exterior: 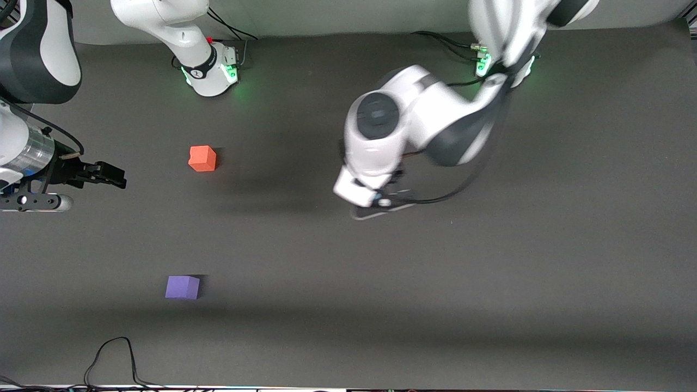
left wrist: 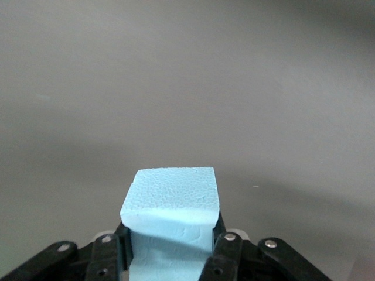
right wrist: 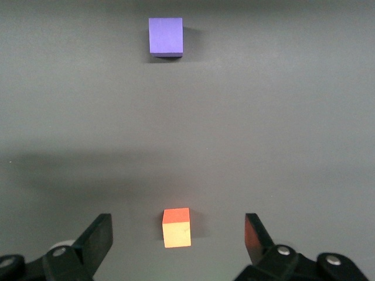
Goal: Place blue block between orange and purple blocks
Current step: 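Carry the blue cube to mid-table while the right gripper reaches over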
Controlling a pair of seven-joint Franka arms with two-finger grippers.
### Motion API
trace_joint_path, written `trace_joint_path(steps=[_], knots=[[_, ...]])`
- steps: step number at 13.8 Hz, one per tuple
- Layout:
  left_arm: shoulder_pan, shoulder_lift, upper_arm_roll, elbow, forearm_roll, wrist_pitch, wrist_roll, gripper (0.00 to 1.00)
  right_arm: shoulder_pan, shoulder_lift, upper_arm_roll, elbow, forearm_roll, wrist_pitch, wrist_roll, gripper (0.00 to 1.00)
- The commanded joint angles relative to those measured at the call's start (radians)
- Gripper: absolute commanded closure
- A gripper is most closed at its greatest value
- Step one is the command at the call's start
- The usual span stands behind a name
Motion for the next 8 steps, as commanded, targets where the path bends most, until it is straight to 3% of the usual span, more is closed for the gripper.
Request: trace_joint_path(steps=[1,3,6,8], knots=[[-0.065,0.132,0.018,0.084,0.031,0.102,-0.062,0.73,0.005,-0.001,-0.012,-0.003,0.014,0.006,-0.026,0.00],[-0.114,0.218,0.030,0.087,0.077,0.205,-0.088,0.72,0.007,0.000,-0.015,-0.010,0.014,0.019,-0.026,0.00],[-0.227,0.316,0.135,0.090,0.083,0.320,-0.116,0.72,0.016,-0.003,-0.005,-0.008,0.013,0.020,-0.014,0.00],[-0.248,0.359,0.151,0.095,0.081,0.363,-0.127,0.71,0.016,0.002,-0.006,-0.010,0.014,0.020,-0.017,0.00]])
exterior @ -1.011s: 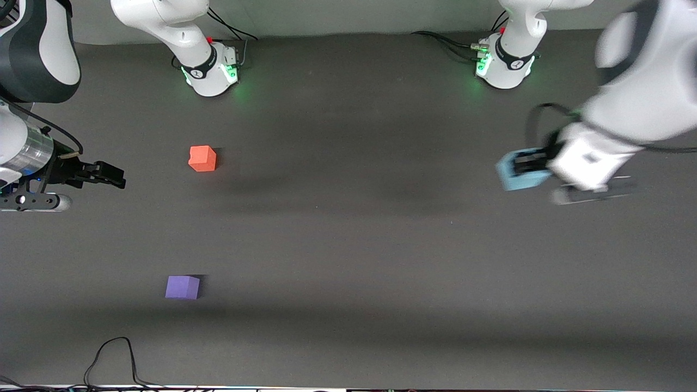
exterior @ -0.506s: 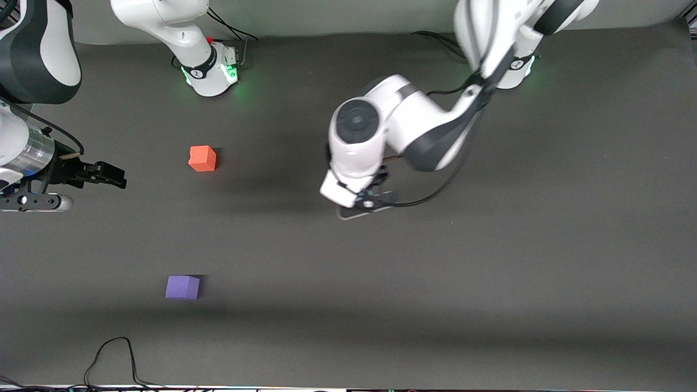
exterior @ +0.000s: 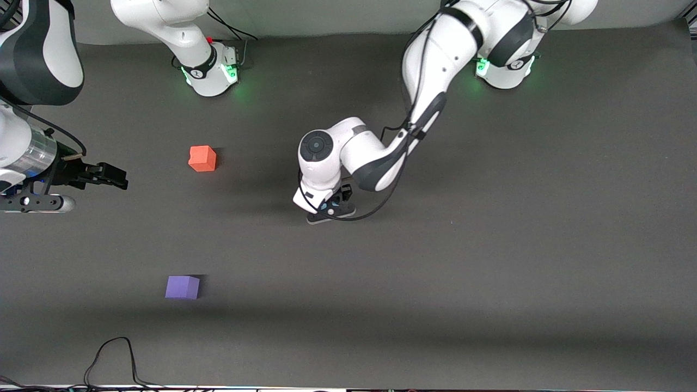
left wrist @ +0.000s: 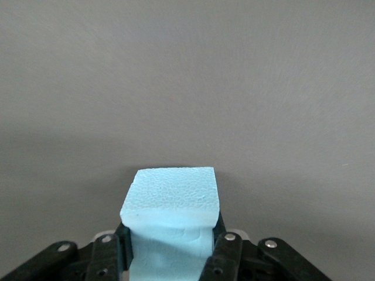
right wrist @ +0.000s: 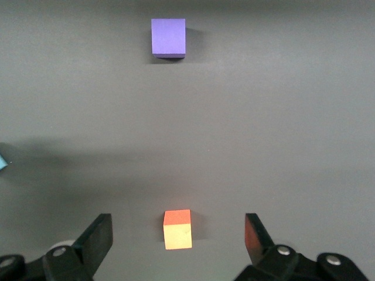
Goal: Place blue block between orange and purple blocks
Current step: 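Carry the blue cube to mid-table while the right gripper reaches over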
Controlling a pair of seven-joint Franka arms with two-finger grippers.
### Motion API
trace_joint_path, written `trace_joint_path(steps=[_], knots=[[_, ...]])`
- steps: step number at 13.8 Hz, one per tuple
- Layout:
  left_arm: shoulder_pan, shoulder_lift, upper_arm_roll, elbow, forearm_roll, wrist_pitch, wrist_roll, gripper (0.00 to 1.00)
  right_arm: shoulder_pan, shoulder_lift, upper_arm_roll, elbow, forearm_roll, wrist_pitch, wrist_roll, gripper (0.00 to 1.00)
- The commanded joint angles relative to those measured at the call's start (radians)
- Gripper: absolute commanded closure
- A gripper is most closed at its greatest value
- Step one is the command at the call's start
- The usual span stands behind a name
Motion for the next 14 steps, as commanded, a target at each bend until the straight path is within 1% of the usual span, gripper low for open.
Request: trace_joint_path(steps=[1,2,3,4,8,9,10,11,12,14], knots=[[-0.037,0.053,0.034,0.064,0.015,0.009,-0.037,0.65,0.010,0.000,-0.008,-0.004,0.013,0.009,-0.015,0.00],[-0.037,0.053,0.034,0.062,0.015,0.009,-0.037,0.55,0.011,0.004,-0.008,-0.004,0.013,0.009,-0.012,0.00],[-0.037,0.052,0.034,0.062,0.015,0.009,-0.037,0.37,0.011,0.006,-0.008,-0.004,0.013,0.009,-0.012,0.00],[-0.036,0.050,0.034,0.061,0.015,0.008,-0.035,0.00,0.011,0.006,-0.007,-0.004,0.015,0.009,-0.012,0.00],[-0.017,0.024,0.036,0.057,0.014,-0.014,-0.035,0.00,0.019,0.017,-0.003,-0.002,0.047,0.009,-0.013,0.00],[0.004,-0.005,0.034,0.053,0.008,-0.023,-0.029,0.00,0.055,0.021,-0.003,0.004,0.064,0.012,-0.013,0.00],[0.050,-0.034,0.031,0.051,0.008,-0.073,-0.020,0.00,0.086,0.038,-0.003,0.011,0.074,0.014,-0.015,0.00],[0.099,-0.093,0.013,0.050,0.006,-0.148,-0.006,0.00,0.126,0.056,-0.002,0.024,0.078,0.011,-0.009,0.00],[0.156,-0.155,-0.027,0.038,-0.004,-0.237,0.050,0.00,0.188,0.061,-0.002,0.025,0.079,0.020,0.006,0.00],[0.283,-0.268,-0.059,0.012,-0.035,-0.386,0.160,0.00,0.259,0.089,-0.002,0.054,0.082,0.032,0.080,0.00]])
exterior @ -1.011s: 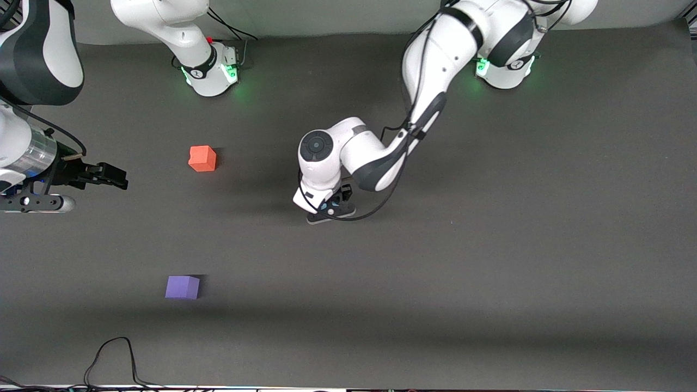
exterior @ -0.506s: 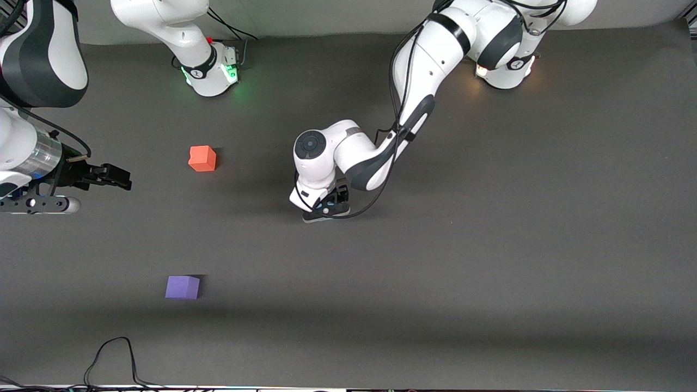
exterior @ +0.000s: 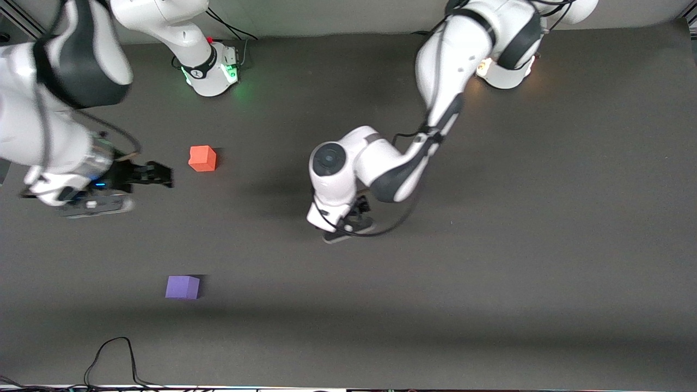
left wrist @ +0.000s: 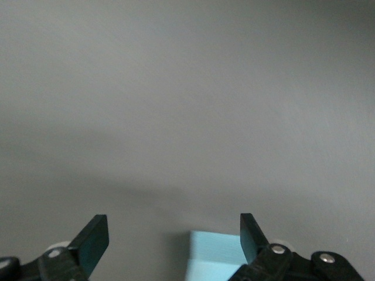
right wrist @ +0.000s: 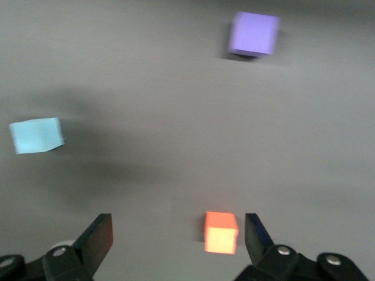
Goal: Place blue block between orange and purple blocks
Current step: 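Carry the blue cube to mid-table while the right gripper reaches over, then release the blue cube with the left gripper and withdraw it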
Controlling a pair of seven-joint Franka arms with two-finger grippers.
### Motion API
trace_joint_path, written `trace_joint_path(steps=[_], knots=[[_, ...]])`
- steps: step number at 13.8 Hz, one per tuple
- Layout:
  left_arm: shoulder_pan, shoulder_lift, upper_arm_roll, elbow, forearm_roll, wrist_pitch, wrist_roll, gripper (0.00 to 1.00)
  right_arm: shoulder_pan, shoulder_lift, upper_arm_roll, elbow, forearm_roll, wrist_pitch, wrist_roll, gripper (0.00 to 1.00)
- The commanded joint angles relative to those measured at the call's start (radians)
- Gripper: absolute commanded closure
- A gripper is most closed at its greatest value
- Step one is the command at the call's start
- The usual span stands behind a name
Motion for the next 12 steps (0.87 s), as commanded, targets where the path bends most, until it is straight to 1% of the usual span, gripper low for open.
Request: trace_joint_path(steps=[1,2,4,6,8,9,10,11,12], knots=[[0.180,-0.230,-0.057,-0.135,-0.038,-0.145,0.197,0.00,0.101,0.051,-0.004,0.052,0.036,0.023,0.066,0.00],[0.239,-0.305,-0.057,-0.221,-0.045,-0.117,0.289,0.00,0.153,0.077,-0.003,0.052,0.077,0.070,0.068,0.00],[0.372,-0.431,-0.057,-0.359,-0.088,-0.053,0.414,0.00,0.244,0.153,-0.001,0.053,0.097,0.174,0.075,0.00],[0.463,-0.517,-0.051,-0.457,-0.107,-0.082,0.595,0.00,0.349,0.231,-0.001,0.058,0.091,0.266,0.176,0.00],[0.538,-0.622,-0.014,-0.589,-0.107,-0.102,0.727,0.00,0.422,0.314,-0.001,0.053,0.089,0.352,0.257,0.00],[0.550,-0.674,0.024,-0.648,-0.107,-0.103,0.797,0.00,0.452,0.356,-0.003,0.050,0.089,0.401,0.294,0.00],[0.544,-0.717,0.079,-0.686,-0.107,-0.114,0.845,0.00,0.465,0.392,-0.003,0.047,0.088,0.452,0.320,0.00],[0.537,-0.749,0.116,-0.697,-0.101,-0.149,0.870,0.00,0.470,0.422,-0.003,0.038,0.088,0.496,0.331,0.00],[0.538,-0.769,0.138,-0.696,-0.096,-0.193,0.870,0.00,0.470,0.452,-0.003,0.030,0.088,0.542,0.331,0.00]])
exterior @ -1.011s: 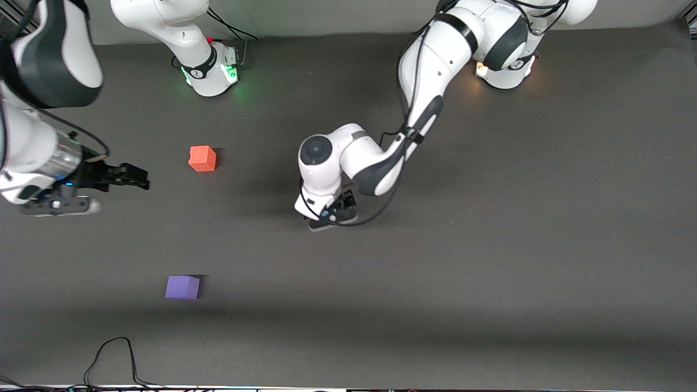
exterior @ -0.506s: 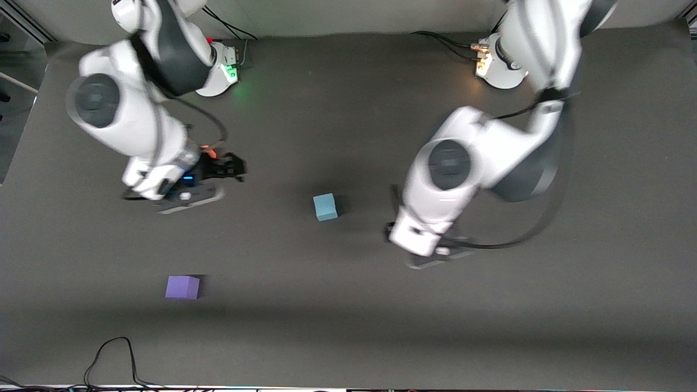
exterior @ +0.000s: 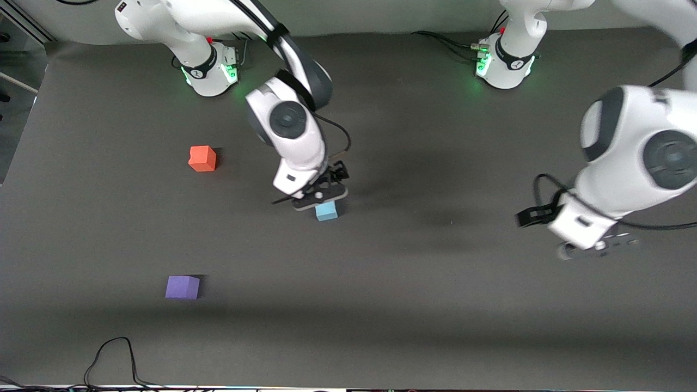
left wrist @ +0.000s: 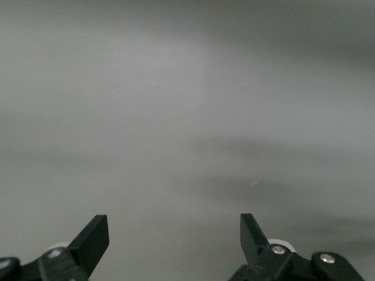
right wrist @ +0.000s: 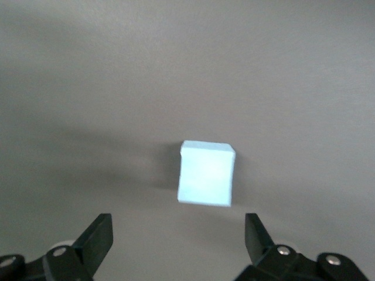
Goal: Place blue block between orange and purple blocks
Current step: 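Release the blue cube with the left gripper and withdraw it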
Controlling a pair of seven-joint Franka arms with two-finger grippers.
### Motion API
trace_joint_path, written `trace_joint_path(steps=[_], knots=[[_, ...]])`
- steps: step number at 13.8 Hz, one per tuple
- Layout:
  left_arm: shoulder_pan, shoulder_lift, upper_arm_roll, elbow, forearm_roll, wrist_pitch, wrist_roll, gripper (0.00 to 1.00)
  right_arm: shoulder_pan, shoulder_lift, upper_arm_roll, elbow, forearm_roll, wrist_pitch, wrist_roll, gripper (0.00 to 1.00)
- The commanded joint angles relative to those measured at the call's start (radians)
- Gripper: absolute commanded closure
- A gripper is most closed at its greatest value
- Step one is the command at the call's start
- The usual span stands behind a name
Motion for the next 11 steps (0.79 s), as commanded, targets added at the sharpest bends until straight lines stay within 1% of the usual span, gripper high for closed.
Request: trace_joint_path(steps=[1,4,5,7,9,11], knots=[[-0.015,-0.141,0.073,-0.098,0.002,-0.070,0.048,0.00,-0.002,0.077,-0.016,0.008,0.012,0.085,0.013,0.00],[-0.008,-0.180,0.120,-0.102,0.007,-0.087,0.100,0.00,-0.010,0.106,-0.022,0.008,0.012,0.093,0.013,0.00],[0.014,-0.181,0.121,-0.101,0.008,-0.076,0.158,0.00,-0.013,0.121,-0.022,0.008,0.012,0.110,0.015,0.00],[0.072,-0.174,0.087,-0.090,0.013,-0.065,0.210,0.00,-0.013,0.141,-0.022,0.007,0.021,0.128,0.019,0.00],[0.089,-0.171,0.082,-0.075,0.059,-0.079,0.213,0.00,-0.015,0.158,-0.022,0.007,0.024,0.141,0.023,0.00],[0.097,-0.181,0.090,-0.058,0.047,-0.113,0.215,0.00,-0.016,0.176,-0.020,-0.008,0.027,0.173,0.023,0.00]])
